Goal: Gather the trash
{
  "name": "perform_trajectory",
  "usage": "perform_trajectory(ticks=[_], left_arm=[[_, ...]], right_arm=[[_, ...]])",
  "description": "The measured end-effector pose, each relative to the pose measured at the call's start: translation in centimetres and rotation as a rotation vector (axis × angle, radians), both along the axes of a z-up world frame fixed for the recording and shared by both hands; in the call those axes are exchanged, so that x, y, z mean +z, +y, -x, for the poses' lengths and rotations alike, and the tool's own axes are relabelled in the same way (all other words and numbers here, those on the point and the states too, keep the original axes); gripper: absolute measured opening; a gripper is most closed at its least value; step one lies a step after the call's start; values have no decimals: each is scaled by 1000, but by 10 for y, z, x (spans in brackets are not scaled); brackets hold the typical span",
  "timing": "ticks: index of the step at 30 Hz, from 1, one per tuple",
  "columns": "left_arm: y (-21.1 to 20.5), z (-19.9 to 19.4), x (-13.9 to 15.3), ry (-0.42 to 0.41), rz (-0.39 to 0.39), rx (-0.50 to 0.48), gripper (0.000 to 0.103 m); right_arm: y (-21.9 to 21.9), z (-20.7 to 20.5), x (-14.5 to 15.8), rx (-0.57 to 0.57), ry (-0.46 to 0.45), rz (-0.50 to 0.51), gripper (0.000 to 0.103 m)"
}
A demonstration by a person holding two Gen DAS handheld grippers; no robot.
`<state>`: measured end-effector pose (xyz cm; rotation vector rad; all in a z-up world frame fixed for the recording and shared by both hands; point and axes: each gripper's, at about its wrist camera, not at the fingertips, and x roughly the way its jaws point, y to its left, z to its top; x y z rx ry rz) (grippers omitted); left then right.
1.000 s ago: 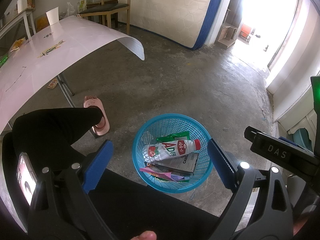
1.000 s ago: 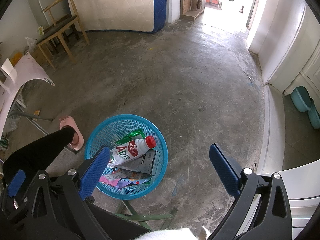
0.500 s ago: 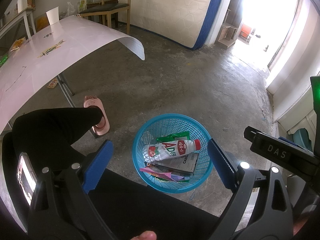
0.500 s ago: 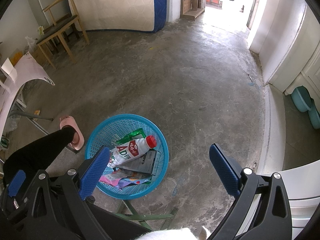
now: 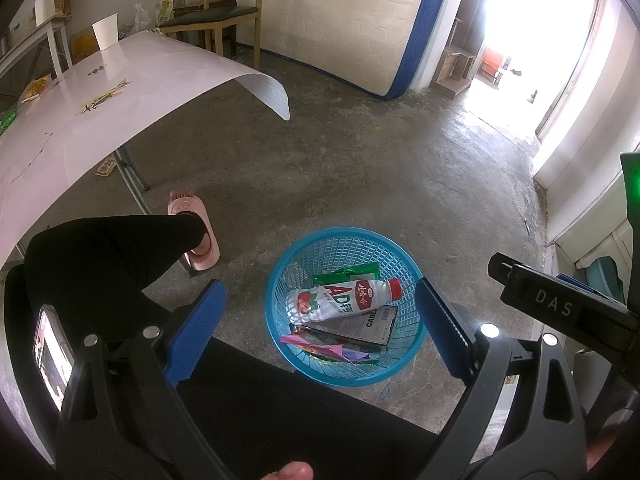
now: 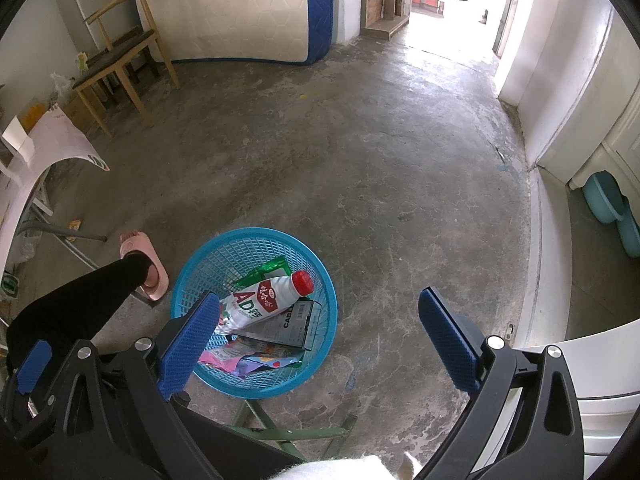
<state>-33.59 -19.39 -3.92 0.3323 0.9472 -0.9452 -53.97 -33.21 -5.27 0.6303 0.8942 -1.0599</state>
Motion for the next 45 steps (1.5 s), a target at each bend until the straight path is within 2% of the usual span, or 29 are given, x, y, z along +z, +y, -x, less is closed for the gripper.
perform_trajectory(ticks=[45], left_arm=[[0, 0, 0, 0, 0, 0, 91]], right_arm=[[0, 1, 0, 0, 0, -3, 97]])
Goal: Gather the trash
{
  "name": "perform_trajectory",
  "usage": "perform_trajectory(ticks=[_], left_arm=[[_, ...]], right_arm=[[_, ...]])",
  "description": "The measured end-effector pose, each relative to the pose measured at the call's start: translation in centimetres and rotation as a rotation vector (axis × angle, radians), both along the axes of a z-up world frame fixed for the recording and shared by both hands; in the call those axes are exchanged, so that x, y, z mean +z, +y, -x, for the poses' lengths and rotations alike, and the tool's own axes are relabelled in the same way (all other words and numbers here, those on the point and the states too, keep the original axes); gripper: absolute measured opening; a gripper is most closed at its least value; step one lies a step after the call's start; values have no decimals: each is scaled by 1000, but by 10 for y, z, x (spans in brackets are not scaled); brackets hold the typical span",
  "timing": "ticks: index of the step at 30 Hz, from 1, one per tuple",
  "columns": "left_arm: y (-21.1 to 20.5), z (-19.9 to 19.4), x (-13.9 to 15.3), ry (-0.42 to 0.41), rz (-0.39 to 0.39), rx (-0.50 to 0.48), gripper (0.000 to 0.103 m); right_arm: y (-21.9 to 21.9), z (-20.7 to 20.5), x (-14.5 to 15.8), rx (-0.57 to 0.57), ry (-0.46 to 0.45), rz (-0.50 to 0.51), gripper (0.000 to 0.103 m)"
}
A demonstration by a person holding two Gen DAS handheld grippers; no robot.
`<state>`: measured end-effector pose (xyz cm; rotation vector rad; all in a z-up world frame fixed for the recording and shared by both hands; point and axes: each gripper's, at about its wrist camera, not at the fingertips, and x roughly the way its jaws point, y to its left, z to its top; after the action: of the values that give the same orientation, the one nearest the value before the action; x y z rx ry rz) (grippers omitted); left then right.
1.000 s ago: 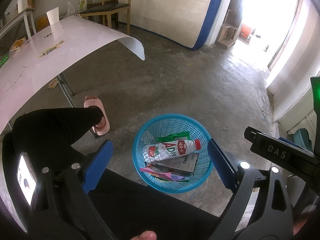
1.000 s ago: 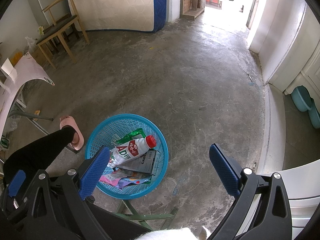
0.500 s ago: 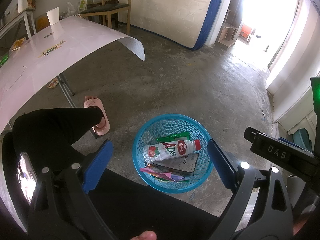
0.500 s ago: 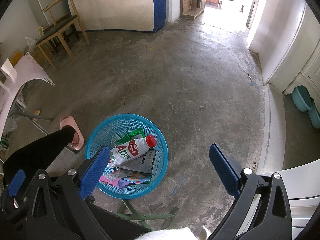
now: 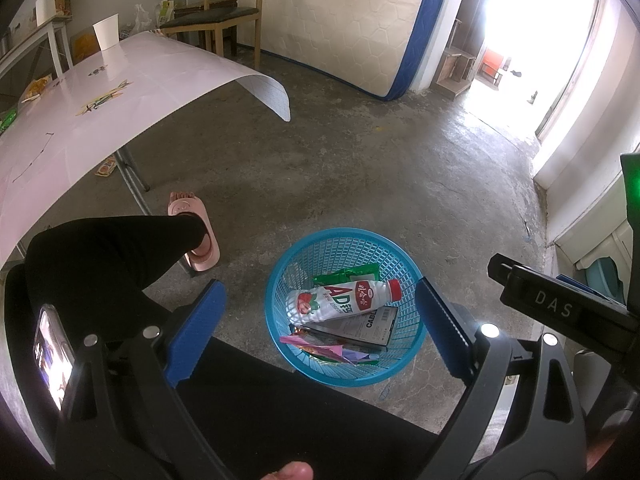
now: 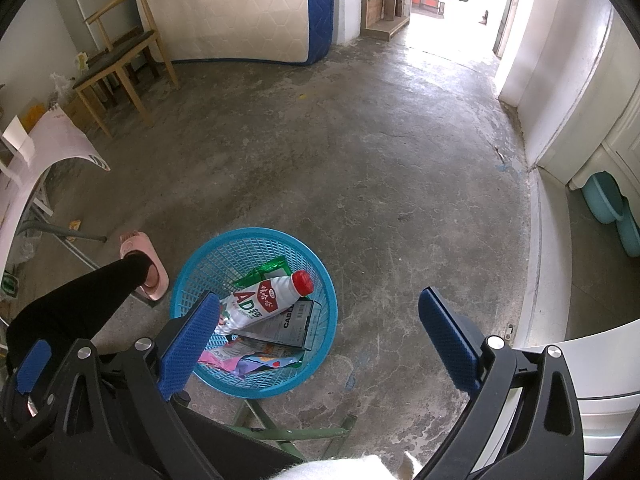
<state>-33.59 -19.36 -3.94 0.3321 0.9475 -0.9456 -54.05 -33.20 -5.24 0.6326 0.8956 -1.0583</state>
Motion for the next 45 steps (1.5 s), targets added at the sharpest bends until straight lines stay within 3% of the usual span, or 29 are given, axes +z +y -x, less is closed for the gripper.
perform_trajectory(ticks=[45], left_arm=[[-1, -2, 1, -6, -1, 1, 91]], right_arm=[[0, -2, -1, -1, -2, -1, 97]])
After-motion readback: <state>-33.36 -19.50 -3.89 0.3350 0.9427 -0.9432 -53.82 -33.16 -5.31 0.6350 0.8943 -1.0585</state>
